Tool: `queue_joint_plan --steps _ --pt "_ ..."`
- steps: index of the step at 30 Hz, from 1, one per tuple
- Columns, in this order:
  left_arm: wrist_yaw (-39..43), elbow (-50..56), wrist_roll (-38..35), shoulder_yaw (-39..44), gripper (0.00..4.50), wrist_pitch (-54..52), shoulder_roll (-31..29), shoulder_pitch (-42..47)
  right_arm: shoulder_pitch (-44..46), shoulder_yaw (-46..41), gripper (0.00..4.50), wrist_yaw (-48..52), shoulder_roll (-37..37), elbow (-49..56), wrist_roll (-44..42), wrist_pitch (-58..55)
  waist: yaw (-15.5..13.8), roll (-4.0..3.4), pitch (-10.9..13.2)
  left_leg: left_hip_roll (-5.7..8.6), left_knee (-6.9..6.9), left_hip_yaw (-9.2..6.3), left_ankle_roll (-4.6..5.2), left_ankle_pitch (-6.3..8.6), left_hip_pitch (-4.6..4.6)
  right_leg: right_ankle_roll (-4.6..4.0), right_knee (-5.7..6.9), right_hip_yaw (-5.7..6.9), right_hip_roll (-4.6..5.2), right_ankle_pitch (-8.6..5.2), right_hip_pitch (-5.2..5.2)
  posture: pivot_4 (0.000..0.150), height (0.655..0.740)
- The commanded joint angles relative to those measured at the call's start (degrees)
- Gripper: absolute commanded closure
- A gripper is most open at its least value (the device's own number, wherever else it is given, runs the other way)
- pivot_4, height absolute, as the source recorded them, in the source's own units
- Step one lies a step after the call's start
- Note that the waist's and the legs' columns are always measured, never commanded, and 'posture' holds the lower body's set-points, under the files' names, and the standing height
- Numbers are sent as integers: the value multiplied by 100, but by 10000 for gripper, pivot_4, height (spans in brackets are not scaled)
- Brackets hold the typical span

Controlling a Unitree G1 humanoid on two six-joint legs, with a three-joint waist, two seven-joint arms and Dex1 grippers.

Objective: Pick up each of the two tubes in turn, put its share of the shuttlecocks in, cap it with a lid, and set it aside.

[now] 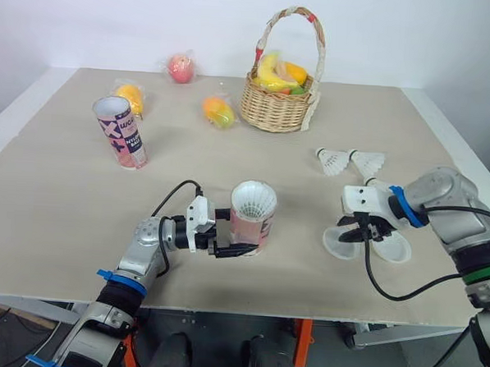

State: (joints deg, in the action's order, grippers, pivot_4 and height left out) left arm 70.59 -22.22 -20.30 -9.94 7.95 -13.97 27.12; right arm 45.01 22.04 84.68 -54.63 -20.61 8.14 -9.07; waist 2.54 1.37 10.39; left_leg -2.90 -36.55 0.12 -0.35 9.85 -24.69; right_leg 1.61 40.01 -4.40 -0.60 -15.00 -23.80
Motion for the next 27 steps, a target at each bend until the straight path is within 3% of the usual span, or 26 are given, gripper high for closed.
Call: queue_joint_plan --steps 1,10,16,22,27 --pt "134 115 -157 24 8894 -400 -9 -74 62 -60 44098 161 -6 74 8 133 1 0 0 0 1 0 0 0 1 0 0 0 -1 -1 1 1500 7400" --pt "275 -19 249 -186 8894 -257 -173 -146 541 -559 44098 427 160 1117 -727 -666 5 -4 -2 -1 13 -4 0 1 19 -6 0 3 -1 -14 18 1500 7400" --pt "344 -307 442 -249 8894 134 -170 -87 1752 -929 44098 730 407 1466 -1603 -1284 14 -7 -2 -2 19 -2 -2 2 42 -10 -1 2 -1 -16 35 1500 7400" --pt "427 -646 585 -356 8894 455 -171 22 2492 -608 44098 782 778 1672 -2018 -1555 13 -6 -5 -6 22 -7 -4 4 48 -22 -2 11 -1 -23 43 1500 7400" --pt "613 -591 459 -412 8894 167 -174 56 2727 -110 44098 782 1067 1715 -1795 -1222 12 -7 -5 -7 22 -5 -4 5 47 -21 -1 10 -1 -23 41 1500 7400"
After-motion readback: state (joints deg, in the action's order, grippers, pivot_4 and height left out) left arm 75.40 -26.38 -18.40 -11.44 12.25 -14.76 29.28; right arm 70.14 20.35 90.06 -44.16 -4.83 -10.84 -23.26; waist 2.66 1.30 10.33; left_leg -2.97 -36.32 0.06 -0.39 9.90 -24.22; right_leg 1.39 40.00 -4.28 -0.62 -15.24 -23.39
